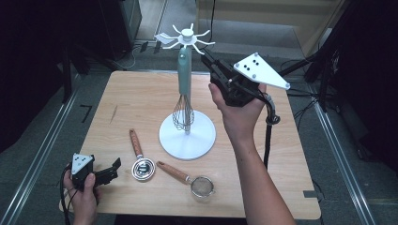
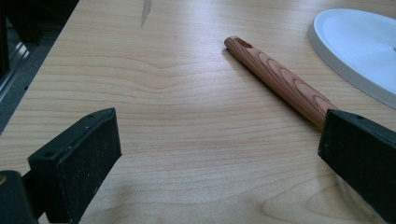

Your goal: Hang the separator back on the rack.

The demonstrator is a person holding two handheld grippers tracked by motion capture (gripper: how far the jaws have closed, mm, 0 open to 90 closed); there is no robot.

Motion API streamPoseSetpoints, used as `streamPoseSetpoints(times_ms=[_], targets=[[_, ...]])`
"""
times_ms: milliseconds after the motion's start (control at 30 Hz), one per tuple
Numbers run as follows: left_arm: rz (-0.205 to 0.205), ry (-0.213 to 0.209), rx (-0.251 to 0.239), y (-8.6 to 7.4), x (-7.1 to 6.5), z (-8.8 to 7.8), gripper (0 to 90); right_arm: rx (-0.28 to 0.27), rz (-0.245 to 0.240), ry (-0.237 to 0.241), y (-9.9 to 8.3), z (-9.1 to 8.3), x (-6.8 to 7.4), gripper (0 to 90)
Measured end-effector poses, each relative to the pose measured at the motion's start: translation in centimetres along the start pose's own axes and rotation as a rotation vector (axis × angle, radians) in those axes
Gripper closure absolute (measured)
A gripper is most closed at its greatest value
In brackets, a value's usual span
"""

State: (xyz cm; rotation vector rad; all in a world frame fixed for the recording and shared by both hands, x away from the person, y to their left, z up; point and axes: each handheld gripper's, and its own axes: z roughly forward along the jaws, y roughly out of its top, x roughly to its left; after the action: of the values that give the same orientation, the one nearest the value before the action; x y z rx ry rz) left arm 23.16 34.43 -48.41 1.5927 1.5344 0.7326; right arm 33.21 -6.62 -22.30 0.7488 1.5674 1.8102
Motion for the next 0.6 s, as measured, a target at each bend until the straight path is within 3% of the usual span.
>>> streamPoseSetpoints(times_ms=[333,600], targets=[[0.0,0.001,0.002,0.0,0.0,0.0,0.0,0.056,-0.006,-0.04,-2.1,-0.9,-1.3,83.9],[0.0,0.001,-0.001,0.0,0.0,0.0,0.0,0.122,-0.032,-0.08,-4.4,-2.1,-1.9,73.1]])
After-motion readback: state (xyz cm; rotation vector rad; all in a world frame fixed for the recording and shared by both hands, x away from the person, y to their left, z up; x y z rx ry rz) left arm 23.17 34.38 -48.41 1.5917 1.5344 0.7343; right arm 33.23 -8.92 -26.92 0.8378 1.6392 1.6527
